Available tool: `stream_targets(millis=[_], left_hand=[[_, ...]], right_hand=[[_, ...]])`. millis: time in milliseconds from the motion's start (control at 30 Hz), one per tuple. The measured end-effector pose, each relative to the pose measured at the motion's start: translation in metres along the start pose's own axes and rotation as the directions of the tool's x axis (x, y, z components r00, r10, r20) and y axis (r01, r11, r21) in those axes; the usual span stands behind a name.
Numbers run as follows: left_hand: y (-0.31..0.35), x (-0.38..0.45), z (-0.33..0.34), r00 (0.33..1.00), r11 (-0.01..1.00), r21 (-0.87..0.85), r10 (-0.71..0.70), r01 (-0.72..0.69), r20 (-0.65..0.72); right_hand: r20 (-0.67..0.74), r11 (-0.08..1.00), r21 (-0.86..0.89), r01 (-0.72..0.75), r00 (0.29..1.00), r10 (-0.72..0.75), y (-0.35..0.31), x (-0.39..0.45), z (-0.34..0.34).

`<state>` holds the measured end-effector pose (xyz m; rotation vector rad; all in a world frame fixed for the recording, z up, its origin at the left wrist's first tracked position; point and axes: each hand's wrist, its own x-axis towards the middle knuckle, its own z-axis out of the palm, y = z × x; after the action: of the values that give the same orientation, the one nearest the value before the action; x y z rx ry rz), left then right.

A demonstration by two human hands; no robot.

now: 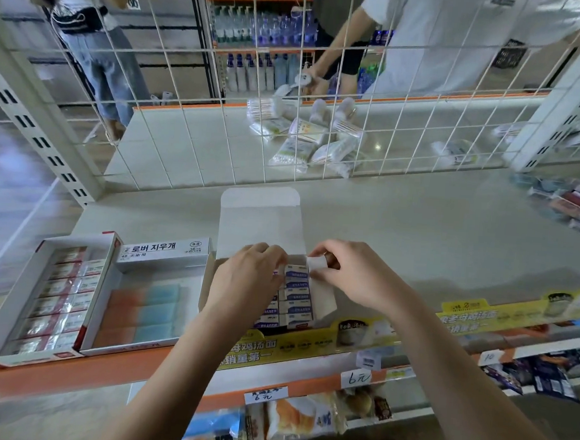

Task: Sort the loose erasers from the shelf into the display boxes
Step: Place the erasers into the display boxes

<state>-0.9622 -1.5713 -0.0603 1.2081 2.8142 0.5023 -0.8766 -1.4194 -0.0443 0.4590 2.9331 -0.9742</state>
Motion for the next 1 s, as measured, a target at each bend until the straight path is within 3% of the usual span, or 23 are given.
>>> stream_targets(millis=[133, 367, 700, 1000], left_hand=[[0.001, -0.002, 0.005, 0.999, 0.996, 0.074, 0.040, -0.041, 0.016], [0.001, -0.001, 0.008, 0.997, 0.996, 0.052, 0.078, -0.079, 0.018], [0.000, 0.001, 0.008, 0.995, 0.996, -0.085, -0.010, 0.001, -0.101], [0.003, 0.000, 0.022, 0.989, 0.998, 0.035, 0.051, -0.047, -0.136]], right_hand=[[0.000, 1.000, -0.006, -0.001, 1.000, 0.001, -0.002, -0.001, 0.000], [-0.002, 1.000, -0.017, -0.011, 1.000, 0.011, -0.001, 0.000, 0.001], [0.011, 1.000, -0.001, -0.028, 1.000, 0.028, 0.002, 0.000, 0.002], [-0.013, 1.000, 0.004, -0.015, 1.000, 0.015, 0.004, 0.000, 0.004]])
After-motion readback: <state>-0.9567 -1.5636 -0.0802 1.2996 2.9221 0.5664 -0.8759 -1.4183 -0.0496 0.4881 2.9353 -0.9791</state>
